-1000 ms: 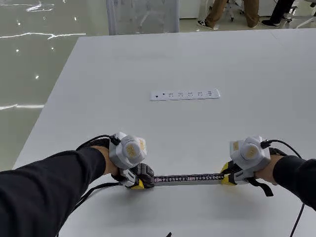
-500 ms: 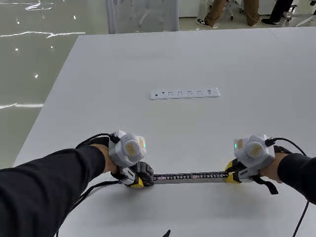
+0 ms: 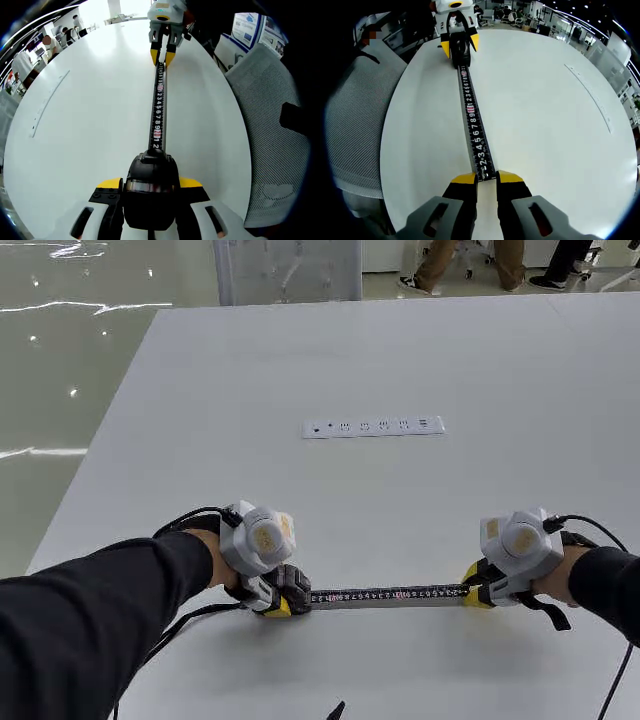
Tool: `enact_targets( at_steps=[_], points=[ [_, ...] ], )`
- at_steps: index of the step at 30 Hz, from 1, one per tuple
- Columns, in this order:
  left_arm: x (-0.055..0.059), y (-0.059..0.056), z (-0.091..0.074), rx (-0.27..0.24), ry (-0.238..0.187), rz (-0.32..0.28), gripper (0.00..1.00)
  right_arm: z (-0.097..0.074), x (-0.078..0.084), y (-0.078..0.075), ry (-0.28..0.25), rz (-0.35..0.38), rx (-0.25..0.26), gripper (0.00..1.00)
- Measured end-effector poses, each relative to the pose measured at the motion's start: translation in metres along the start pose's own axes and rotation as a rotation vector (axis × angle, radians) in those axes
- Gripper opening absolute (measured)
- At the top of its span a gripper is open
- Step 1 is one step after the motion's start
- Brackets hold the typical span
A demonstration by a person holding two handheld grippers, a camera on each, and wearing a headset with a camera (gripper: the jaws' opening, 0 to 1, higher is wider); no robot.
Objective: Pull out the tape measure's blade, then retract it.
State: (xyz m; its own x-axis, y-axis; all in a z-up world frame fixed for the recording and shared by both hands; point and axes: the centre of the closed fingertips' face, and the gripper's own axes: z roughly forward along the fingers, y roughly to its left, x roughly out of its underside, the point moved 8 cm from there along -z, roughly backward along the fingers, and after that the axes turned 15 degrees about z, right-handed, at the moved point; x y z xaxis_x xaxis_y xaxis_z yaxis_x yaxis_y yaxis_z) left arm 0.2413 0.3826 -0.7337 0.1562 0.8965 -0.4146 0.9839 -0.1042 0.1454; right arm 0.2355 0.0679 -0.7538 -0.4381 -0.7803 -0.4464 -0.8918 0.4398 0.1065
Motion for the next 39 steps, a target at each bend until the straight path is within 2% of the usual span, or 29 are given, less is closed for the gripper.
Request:
enact_targets(
  at_steps=[39],
  points=[
    [-0.0003,-0.0005,-0.0003,-0.003,-0.001,-0.001,0.36,-0.0027,0.0051,-0.0032,0.021,0.013,-0.008,0.1]
  ],
)
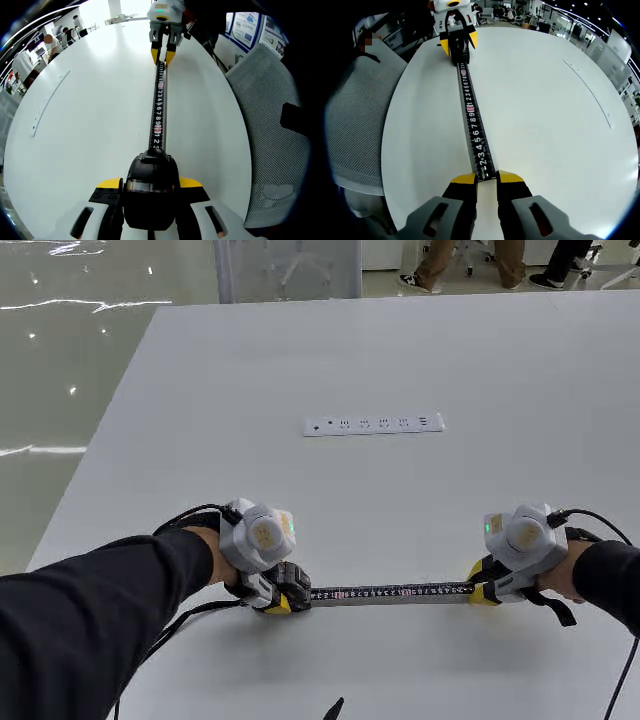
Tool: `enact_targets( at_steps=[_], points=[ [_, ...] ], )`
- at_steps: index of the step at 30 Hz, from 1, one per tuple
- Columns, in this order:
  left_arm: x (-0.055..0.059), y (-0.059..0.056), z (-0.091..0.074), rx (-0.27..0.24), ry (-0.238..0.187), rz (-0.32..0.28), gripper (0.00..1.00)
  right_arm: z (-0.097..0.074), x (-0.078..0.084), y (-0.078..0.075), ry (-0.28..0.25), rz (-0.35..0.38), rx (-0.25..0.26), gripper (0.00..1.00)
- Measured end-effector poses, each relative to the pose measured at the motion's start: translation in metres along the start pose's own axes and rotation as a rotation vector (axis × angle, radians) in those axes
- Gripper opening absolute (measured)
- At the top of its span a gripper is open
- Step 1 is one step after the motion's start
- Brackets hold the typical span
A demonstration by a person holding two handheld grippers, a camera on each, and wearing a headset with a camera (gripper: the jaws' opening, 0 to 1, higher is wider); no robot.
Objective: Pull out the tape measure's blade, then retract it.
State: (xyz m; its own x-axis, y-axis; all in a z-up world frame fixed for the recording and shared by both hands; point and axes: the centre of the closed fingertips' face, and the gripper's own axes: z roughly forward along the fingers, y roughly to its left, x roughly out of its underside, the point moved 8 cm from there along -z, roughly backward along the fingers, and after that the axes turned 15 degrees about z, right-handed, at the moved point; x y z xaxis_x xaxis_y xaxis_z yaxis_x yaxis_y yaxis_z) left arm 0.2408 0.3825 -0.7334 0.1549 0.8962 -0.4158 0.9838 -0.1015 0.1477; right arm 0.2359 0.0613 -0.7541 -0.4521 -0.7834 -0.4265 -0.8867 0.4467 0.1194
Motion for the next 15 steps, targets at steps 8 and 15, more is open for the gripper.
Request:
enact_targets(
  at_steps=[8,15],
  points=[
    [-0.0001,0.0,-0.0001,0.002,-0.001,0.002,0.36,0.0003,-0.0005,-0.0001,0.005,-0.01,-0.004,0.1],
    [-0.0004,0.0006,0.0005,0.008,0.007,0.006,0.37,0.0003,-0.0015,-0.0006,0.01,-0.015,-0.01,0.11]
  ],
)
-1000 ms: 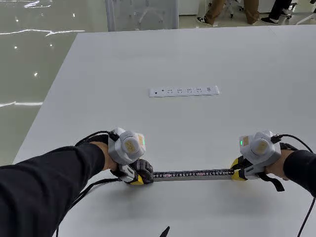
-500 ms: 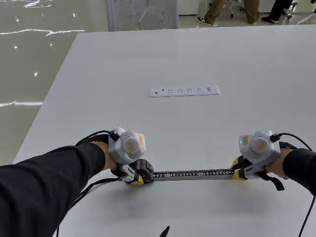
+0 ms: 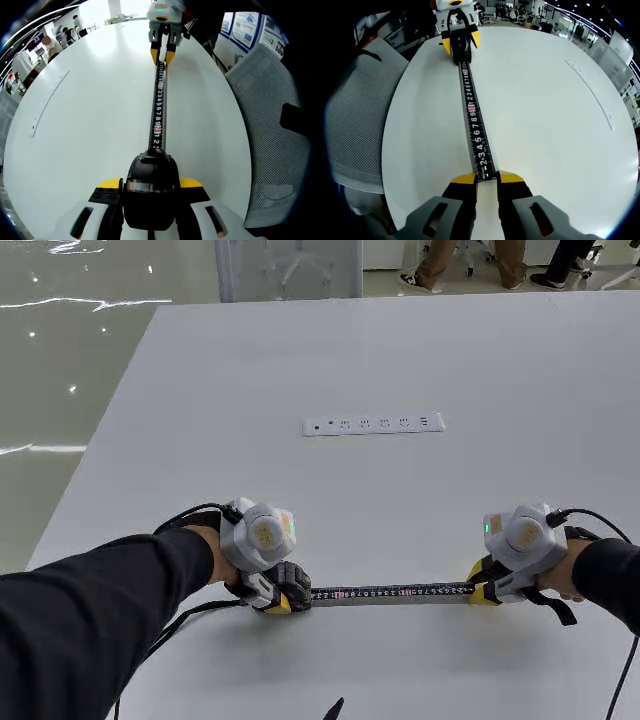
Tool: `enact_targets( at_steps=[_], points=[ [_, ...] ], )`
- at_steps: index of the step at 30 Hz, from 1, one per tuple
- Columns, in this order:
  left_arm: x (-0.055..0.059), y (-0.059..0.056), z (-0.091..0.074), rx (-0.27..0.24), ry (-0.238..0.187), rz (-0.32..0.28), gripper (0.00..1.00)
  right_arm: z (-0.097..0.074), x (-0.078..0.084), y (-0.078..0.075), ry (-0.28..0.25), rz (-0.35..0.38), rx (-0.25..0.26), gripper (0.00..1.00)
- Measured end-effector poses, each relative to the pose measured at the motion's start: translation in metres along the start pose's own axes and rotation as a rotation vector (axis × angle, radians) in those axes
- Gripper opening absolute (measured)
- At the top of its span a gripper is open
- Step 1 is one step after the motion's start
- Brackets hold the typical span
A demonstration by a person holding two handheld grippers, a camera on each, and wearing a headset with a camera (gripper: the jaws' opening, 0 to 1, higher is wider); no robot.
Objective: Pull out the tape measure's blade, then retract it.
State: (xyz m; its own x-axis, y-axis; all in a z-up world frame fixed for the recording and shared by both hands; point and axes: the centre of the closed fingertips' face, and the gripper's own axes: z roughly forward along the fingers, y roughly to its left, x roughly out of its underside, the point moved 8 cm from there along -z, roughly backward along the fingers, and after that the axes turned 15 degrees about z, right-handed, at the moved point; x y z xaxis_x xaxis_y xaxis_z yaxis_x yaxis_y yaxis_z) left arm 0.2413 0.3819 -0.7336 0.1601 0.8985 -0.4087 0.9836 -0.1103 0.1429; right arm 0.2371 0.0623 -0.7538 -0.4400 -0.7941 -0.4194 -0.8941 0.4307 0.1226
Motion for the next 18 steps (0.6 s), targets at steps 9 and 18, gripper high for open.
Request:
enact_targets(
  at_steps=[9,18],
  points=[
    [0.0,-0.0004,0.0,-0.012,0.005,0.02,0.37,0.0005,-0.0016,0.0015,0.021,-0.003,0.024,0.12],
    [0.0028,-0.0002,-0.0052,-0.062,-0.005,-0.067,0.38,0.0,-0.003,0.0009,0.03,-0.012,0.067,0.15]
  ],
)
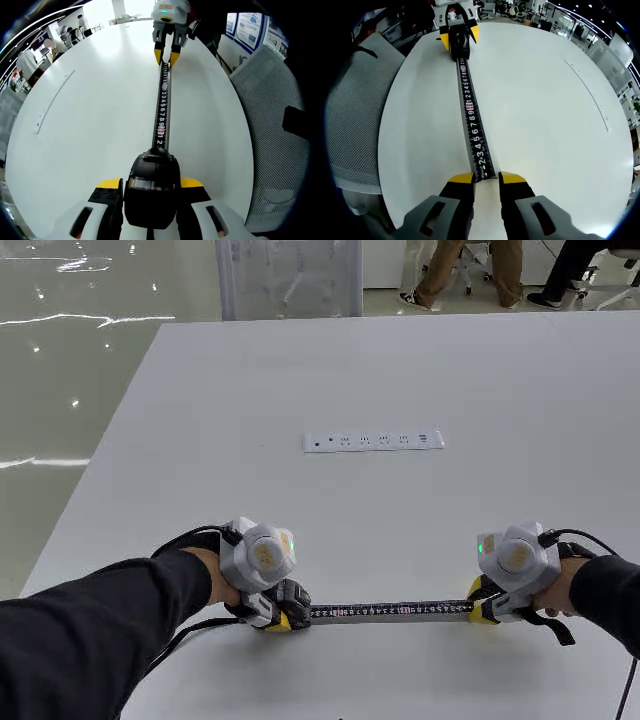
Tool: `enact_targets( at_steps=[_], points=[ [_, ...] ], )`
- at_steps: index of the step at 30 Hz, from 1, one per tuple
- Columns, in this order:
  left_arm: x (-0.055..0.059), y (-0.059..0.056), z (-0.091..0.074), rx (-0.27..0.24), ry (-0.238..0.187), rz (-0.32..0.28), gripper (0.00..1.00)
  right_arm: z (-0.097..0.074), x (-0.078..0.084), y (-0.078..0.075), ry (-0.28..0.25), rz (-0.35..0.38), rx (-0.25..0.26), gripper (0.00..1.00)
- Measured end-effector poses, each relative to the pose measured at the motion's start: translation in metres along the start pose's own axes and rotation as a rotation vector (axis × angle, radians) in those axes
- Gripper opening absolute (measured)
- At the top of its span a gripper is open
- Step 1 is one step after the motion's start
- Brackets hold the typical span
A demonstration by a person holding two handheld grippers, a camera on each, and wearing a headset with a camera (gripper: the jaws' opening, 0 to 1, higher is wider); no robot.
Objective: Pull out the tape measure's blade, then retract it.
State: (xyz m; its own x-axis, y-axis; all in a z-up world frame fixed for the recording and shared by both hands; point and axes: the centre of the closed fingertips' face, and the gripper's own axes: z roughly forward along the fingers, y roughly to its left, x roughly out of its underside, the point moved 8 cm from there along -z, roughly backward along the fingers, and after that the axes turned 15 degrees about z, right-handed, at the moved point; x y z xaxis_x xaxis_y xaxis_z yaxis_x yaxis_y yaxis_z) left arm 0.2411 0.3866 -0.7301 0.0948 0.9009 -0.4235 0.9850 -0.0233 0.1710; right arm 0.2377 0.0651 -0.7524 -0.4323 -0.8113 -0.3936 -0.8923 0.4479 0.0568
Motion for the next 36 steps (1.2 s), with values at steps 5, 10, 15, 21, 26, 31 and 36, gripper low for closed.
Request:
enact_targets(
  at_steps=[5,10,15,21,26,31,36],
  points=[
    [0.014,0.002,-0.007,-0.057,-0.014,-0.119,0.61,-0.005,0.005,0.001,-0.005,0.026,0.022,0.3],
    [0.033,-0.006,-0.017,-0.102,-0.044,-0.33,0.77,-0.012,0.01,0.005,-0.059,0.072,0.052,0.39],
    [0.049,-0.014,-0.025,-0.197,-0.141,-0.48,0.98,-0.021,0.016,0.014,-0.136,0.142,0.071,0.39],
    [0.062,-0.027,-0.047,-0.313,-0.241,-0.479,1.0,-0.033,0.025,0.026,-0.224,0.224,0.121,0.5],
    [0.075,-0.036,-0.066,-0.385,-0.342,-0.614,1.0,-0.043,0.038,0.037,-0.309,0.307,0.165,0.58],
    [0.083,-0.059,-0.082,-0.446,-0.391,-0.663,1.0,-0.055,0.053,0.048,-0.418,0.368,0.231,0.64],
    [0.1,-0.081,-0.086,-0.486,-0.394,-0.71,1.0,-0.07,0.069,0.059,-0.44,0.409,0.275,0.73]
  ],
)
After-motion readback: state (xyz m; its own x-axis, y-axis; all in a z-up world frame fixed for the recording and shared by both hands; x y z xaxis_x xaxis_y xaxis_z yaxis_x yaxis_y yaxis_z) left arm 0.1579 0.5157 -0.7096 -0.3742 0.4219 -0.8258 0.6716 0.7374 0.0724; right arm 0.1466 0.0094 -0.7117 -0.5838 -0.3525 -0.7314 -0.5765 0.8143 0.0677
